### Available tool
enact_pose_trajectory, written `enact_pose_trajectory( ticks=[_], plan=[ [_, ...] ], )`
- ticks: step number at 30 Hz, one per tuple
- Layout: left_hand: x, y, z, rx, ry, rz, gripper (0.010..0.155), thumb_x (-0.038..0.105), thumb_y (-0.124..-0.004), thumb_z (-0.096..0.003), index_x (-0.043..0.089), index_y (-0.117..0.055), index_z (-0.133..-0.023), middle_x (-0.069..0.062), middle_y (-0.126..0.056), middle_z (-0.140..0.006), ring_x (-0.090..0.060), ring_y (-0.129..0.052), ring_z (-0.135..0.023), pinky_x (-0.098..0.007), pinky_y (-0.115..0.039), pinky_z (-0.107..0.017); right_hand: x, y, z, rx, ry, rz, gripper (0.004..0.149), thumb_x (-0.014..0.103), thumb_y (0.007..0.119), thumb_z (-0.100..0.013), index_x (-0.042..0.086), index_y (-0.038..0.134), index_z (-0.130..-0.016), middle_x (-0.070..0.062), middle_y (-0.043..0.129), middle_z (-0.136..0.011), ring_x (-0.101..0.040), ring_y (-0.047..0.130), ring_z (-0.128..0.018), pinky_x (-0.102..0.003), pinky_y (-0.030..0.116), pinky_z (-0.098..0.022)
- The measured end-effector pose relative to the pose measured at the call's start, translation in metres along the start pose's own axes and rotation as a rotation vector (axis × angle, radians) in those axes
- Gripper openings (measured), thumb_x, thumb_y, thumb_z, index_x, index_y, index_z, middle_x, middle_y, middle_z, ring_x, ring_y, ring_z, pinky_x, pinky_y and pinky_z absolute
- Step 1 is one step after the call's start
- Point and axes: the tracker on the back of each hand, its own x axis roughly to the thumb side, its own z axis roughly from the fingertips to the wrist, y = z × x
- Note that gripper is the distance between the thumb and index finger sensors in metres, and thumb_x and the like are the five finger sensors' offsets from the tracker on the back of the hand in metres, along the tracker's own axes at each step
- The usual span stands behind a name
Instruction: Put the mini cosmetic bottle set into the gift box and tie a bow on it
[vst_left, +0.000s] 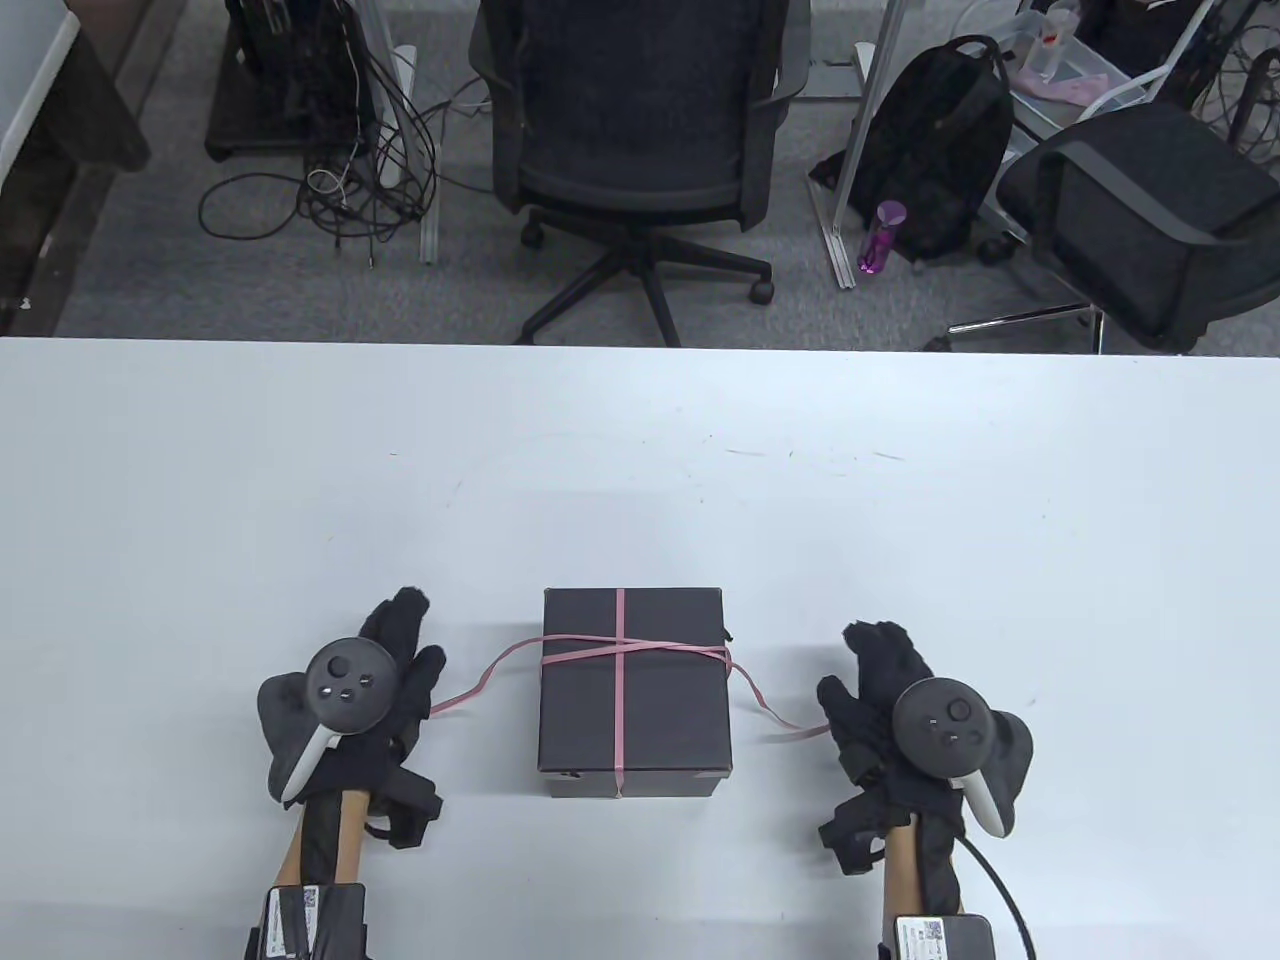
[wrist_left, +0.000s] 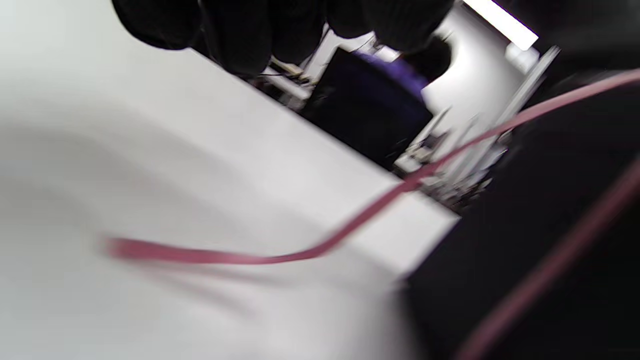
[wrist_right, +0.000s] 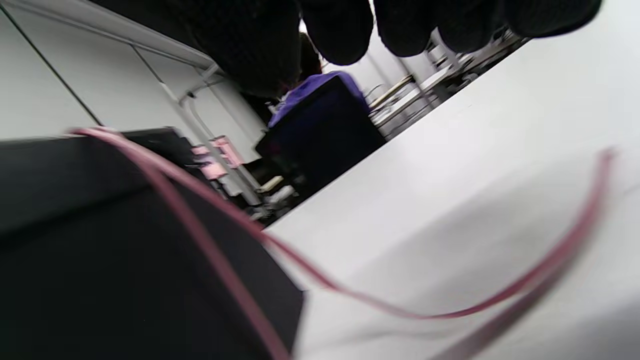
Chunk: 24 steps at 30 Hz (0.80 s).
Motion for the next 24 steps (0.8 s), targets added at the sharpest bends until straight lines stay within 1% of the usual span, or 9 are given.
enact_pose_trajectory(
  ticks=[2,5,10,13,15,17,20,22,24],
  plan=[
    [0.009,-0.007,-0.001,-0.047,-0.100,0.128,0.069,0.034,-0.070,-0.0567,0.019,-0.042,-0.118,-0.017,-0.056,-0.118,-0.045,-0.070,-0.106,-0.064,-0.064,-0.074,0.006,0.011,-0.003,0.083,-0.057,-0.120,0.072,0.021,0.074,-0.058,-0.013,0.039,-0.111,-0.044,0.034,-0.110,-0.068,0.040,-0.092,-0.078,0.047,-0.062],
    [0.017,-0.024,-0.005,-0.215,-0.157,0.200,0.082,0.029,-0.071,-0.0567,0.015,-0.018,-0.118,-0.020,-0.034,-0.122,-0.050,-0.044,-0.114,-0.069,-0.048,-0.078,0.010,0.028,-0.007,0.211,-0.098,-0.275,0.078,0.019,0.073,-0.058,-0.012,0.025,-0.112,-0.043,0.025,-0.111,-0.067,0.031,-0.094,-0.078,0.042,-0.065],
    [0.023,-0.048,-0.008,-0.293,-0.142,0.255,0.087,0.026,-0.072,-0.0566,0.007,-0.010,-0.114,-0.017,-0.042,-0.120,-0.048,-0.052,-0.113,-0.071,-0.049,-0.077,0.007,0.047,-0.011,0.271,-0.061,-0.338,0.076,0.015,0.069,-0.059,-0.010,0.021,-0.112,-0.043,0.022,-0.110,-0.066,0.029,-0.095,-0.077,0.039,-0.066],
    [0.029,-0.050,-0.007,-0.246,-0.113,0.193,0.084,0.027,-0.072,-0.0565,0.006,-0.016,-0.116,-0.006,-0.060,-0.108,-0.035,-0.076,-0.094,-0.065,-0.064,-0.073,0.008,0.052,-0.011,0.258,-0.055,-0.308,0.065,0.016,0.068,-0.059,-0.009,0.038,-0.111,-0.042,0.028,-0.111,-0.065,0.036,-0.094,-0.076,0.043,-0.065],
    [0.033,-0.046,-0.005,-0.205,-0.109,0.170,0.078,0.028,-0.071,-0.0572,0.010,-0.024,-0.117,-0.002,-0.066,-0.097,-0.029,-0.081,-0.078,-0.057,-0.071,-0.067,0.010,0.052,-0.010,0.196,-0.030,-0.287,0.054,0.016,0.068,-0.058,-0.008,0.053,-0.104,-0.041,0.036,-0.110,-0.064,0.045,-0.093,-0.074,0.048,-0.064],
    [0.035,-0.043,-0.004,-0.209,-0.081,0.156,0.068,0.029,-0.068,-0.0585,0.014,-0.039,-0.118,-0.004,-0.067,-0.094,-0.028,-0.081,-0.072,-0.054,-0.073,-0.063,0.012,0.050,-0.010,0.170,-0.039,-0.281,0.043,0.017,0.066,-0.059,-0.005,0.062,-0.095,-0.039,0.042,-0.109,-0.062,0.052,-0.092,-0.072,0.053,-0.064],
    [0.035,-0.037,0.000,-0.139,-0.041,0.141,0.043,0.030,-0.062,-0.0615,0.025,-0.071,-0.103,-0.005,-0.067,-0.092,-0.028,-0.081,-0.070,-0.054,-0.074,-0.062,0.013,0.049,-0.009,0.163,-0.029,-0.291,0.041,0.015,0.061,-0.058,-0.007,0.061,-0.093,-0.042,0.047,-0.106,-0.058,0.067,-0.088,-0.068,0.063,-0.062],
    [0.033,-0.033,0.001,-0.101,-0.039,0.179,0.038,0.030,-0.060,-0.0617,0.028,-0.073,-0.097,-0.010,-0.066,-0.098,-0.035,-0.081,-0.078,-0.059,-0.072,-0.065,0.013,0.047,-0.009,0.154,-0.032,-0.291,0.041,0.013,0.060,-0.058,-0.007,0.060,-0.093,-0.044,0.051,-0.103,-0.048,0.080,-0.082,-0.061,0.073,-0.058],
    [0.033,-0.031,0.000,-0.129,-0.052,0.243,0.037,0.029,-0.058,-0.0622,0.027,-0.073,-0.096,-0.023,-0.064,-0.108,-0.047,-0.080,-0.091,-0.062,-0.071,-0.068,0.013,0.045,-0.009,0.162,-0.031,-0.283,0.041,0.013,0.059,-0.058,-0.007,0.060,-0.094,-0.046,0.053,-0.102,-0.044,0.086,-0.077,-0.058,0.077,-0.054]
  ],
)
